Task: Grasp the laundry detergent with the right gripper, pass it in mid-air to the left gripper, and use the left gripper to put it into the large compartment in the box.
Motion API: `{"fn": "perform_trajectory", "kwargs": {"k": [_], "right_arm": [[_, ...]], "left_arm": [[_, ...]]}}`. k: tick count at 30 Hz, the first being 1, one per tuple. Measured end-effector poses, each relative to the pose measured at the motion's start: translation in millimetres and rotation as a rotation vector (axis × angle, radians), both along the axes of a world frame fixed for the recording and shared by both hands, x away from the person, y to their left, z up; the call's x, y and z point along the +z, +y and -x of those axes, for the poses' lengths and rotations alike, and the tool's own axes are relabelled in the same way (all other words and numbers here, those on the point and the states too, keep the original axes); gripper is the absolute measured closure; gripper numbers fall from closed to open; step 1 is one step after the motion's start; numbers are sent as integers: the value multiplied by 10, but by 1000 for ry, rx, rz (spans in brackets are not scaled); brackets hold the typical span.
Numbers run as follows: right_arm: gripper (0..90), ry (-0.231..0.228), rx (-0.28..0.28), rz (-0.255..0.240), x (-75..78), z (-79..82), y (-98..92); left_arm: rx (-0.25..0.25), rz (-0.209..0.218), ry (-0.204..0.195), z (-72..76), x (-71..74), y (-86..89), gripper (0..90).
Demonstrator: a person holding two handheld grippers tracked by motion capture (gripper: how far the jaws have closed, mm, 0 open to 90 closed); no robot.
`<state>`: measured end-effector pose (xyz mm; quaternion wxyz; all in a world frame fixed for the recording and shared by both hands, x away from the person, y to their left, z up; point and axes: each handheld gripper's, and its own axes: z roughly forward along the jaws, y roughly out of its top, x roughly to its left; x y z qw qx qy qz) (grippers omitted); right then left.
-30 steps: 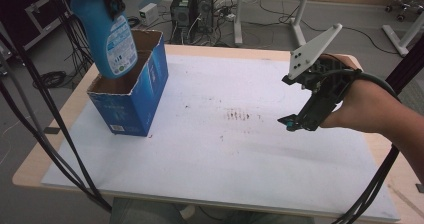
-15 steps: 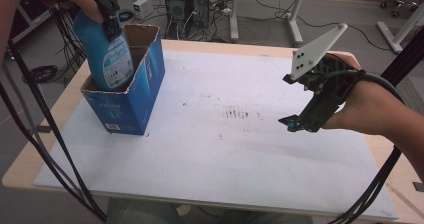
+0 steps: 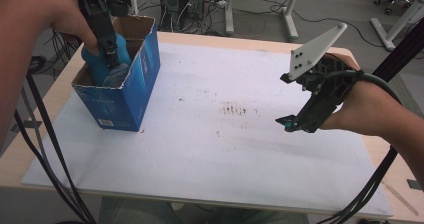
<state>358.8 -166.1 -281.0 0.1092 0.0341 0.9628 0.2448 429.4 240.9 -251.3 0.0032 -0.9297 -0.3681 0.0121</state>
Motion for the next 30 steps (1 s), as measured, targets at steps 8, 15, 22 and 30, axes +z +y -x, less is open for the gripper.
{"fn": "perform_trajectory", "kwargs": {"k": [8,15,22,30], "right_arm": [[7,2,-1,-4,-45,-12,-3],[7,10,-11,-1,-95,-27,-9],[7,12,-12,-6,-96,-16,-3],[7,9,-18,-8,-105,-12,-41]], "left_arm": [[-90,11,0,-50,-240,37,377],[-151,2,22,-67,-384,30,375],[-144,11,26,-93,-406,35,373],[-99,18,38,-131,-381,77,337]]}}
